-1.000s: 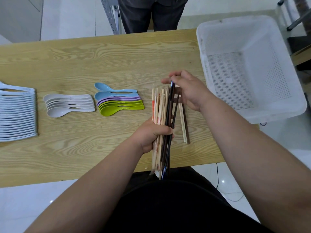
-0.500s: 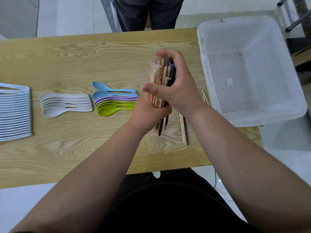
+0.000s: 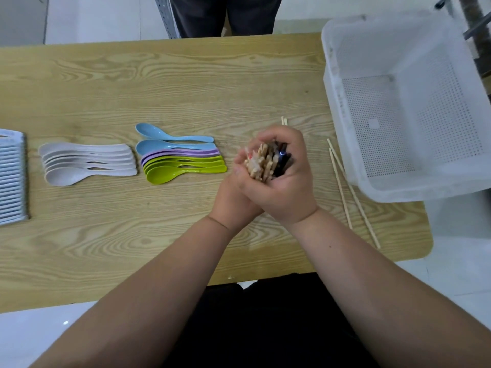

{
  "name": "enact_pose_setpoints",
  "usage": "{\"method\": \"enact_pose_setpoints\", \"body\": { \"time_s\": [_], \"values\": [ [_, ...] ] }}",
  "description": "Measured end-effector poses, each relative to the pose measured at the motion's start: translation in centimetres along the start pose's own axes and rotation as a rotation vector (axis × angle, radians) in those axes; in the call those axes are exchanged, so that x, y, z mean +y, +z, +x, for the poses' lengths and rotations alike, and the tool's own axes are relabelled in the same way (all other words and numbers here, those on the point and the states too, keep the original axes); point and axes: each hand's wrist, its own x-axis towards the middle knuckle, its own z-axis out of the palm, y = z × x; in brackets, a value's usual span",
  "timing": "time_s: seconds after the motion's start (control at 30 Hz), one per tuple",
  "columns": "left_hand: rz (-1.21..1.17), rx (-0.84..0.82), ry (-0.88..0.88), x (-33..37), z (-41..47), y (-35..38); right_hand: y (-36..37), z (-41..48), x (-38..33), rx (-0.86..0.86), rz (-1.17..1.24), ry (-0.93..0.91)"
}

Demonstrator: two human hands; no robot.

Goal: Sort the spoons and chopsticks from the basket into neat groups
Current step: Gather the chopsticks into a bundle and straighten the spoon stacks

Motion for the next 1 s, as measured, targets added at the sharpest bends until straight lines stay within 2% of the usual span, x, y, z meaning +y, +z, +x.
{"method": "enact_pose_setpoints", "body": {
  "time_s": [0.03,0.17,0.23,0.33,0.4,0.53,0.6,0.67,0.87,1.0],
  "values": [
    [0.005,-0.008,0.009,-0.2,0.2,0.0,0.1,0.1,0.2,-0.010,0.003,0.007],
    [-0.279,-0.160,-0.371,-0.2,-0.2,-1.2,-1.2,0.3,0.1,-0.081,-0.101,0.158],
    [-0.400,-0.139,-0.558,-0.6,-1.0,-1.5,-3.5,-1.0,0.3,-0.120,-0.210,0.220],
    [-0.491,-0.088,-0.704,-1.1,-1.7,-2.2,-8.1,-5.4,1.3,-0.245,-0.669,0.283],
    [-0.533,-0.083,-0.787,-1.5,-2.0,-2.5,-11.0,-8.6,2.3,-0.253,-0.928,0.432],
    [-0.602,-0.077,-0.857,-1.9,-2.6,-2.5,-14.8,-11.5,4.3,-0.193,-1.231,0.788],
    [-0.633,-0.082,-0.879,-1.9,-2.7,-2.5,-15.6,-11.7,4.8,-0.200,-1.261,0.902],
    [-0.661,-0.085,-0.902,-1.9,-3.0,-2.3,-15.5,-11.7,5.2,-0.194,-1.256,0.941],
    [-0.703,-0.074,-0.958,-2.5,-3.3,-1.8,-10.7,-8.8,5.4,-0.205,-1.237,0.784],
    [-0.762,-0.065,-1.037,-3.0,-3.3,-1.7,-7.2,-4.9,5.8,-0.251,-1.178,0.802]
  ]
}}
